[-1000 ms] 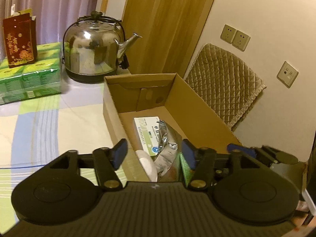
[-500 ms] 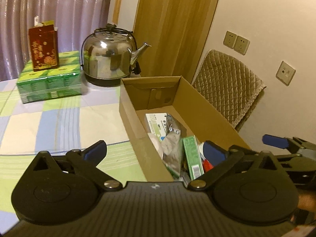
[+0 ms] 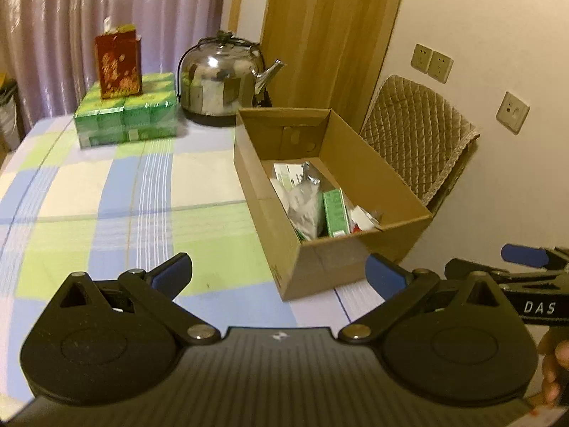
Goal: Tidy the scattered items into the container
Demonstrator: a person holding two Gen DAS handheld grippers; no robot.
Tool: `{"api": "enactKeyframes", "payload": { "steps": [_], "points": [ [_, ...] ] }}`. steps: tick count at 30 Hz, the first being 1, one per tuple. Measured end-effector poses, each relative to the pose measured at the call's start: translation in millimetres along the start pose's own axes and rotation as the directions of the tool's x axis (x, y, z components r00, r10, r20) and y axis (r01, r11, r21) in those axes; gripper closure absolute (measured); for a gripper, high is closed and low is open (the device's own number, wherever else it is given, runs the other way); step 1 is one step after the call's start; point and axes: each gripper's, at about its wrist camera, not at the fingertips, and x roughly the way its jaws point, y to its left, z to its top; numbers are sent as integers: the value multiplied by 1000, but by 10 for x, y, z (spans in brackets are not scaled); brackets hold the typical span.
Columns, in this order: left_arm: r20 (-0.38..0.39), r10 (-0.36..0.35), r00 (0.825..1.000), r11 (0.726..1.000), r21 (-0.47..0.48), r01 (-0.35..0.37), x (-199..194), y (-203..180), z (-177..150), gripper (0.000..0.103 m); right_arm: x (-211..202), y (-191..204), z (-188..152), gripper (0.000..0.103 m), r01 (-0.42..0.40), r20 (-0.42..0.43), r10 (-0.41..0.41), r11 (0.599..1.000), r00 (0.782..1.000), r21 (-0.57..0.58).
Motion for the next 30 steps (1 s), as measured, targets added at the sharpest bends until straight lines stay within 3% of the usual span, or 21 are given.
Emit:
{"api": "enactKeyframes", "payload": {
  "steps": [9, 22, 30],
  "points": [
    [-23, 7, 1000, 997, -80, -8, -212, 17, -252, 1, -191, 76, -210, 2, -15, -15, 15, 1000, 1000, 6],
    [4, 66, 998, 997, -36, -65, -414, 34, -578, 1, -282, 303, -384, 2, 1, -17, -2, 998, 1000, -62],
    [44, 51, 998, 998, -34, -50, -509, 42, -638, 1, -307, 340, -455, 2, 0, -16, -1, 997, 1000, -71]
  ]
}}
